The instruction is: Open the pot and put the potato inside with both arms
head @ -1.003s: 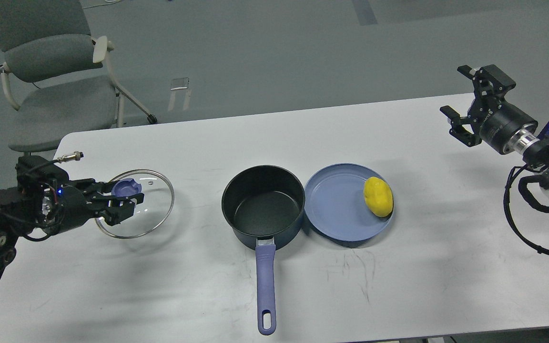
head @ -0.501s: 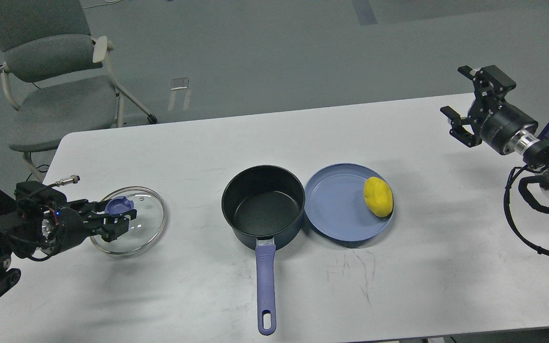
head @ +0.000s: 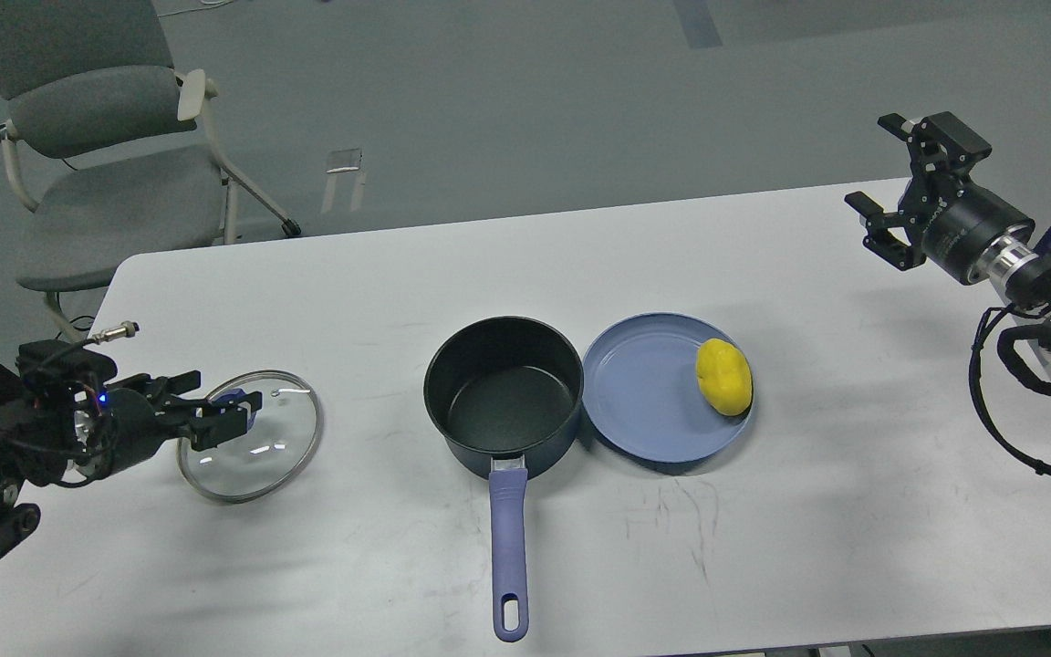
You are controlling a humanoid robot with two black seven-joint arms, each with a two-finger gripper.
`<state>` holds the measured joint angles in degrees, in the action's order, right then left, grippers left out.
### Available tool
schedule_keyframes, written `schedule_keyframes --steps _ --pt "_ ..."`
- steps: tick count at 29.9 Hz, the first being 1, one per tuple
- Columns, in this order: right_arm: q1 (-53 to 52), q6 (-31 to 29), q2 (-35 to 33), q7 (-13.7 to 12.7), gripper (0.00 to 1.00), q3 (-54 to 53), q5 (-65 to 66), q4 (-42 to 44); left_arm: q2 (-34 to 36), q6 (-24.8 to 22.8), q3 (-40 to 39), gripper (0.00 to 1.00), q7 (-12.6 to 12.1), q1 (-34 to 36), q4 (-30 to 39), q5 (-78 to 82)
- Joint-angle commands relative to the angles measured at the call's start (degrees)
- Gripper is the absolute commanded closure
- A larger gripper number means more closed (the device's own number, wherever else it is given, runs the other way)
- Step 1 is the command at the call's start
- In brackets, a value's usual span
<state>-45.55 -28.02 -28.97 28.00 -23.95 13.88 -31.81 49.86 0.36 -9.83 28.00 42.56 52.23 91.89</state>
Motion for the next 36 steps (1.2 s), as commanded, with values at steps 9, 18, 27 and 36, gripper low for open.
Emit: schedule_keyframes --steps 9,18,27,36 --pt "-31.25 0.02 -2.94 0.0 0.0 29.12 16.69 -10.81 -0.2 -17.06 -0.28 0.03 0.0 13.52 1.91 -43.02" --pt "-45.49 0.02 -0.22 0.0 0.0 50.73 35.59 -24.34 0.06 -16.8 -0.19 0.03 0.0 13.52 5.51 -43.11" --pt "-45.07 0.02 2.25 -1.01 0.0 62.09 35.95 -28.05 -0.29 -16.8 -0.19 0.03 0.0 13.34 6.22 -43.11" --pt "-40.5 0.02 3.22 -6.03 0.0 62.89 32.61 -26.11 -0.46 -16.8 -0.19 0.02 0.0 13.17 6.4 -43.11"
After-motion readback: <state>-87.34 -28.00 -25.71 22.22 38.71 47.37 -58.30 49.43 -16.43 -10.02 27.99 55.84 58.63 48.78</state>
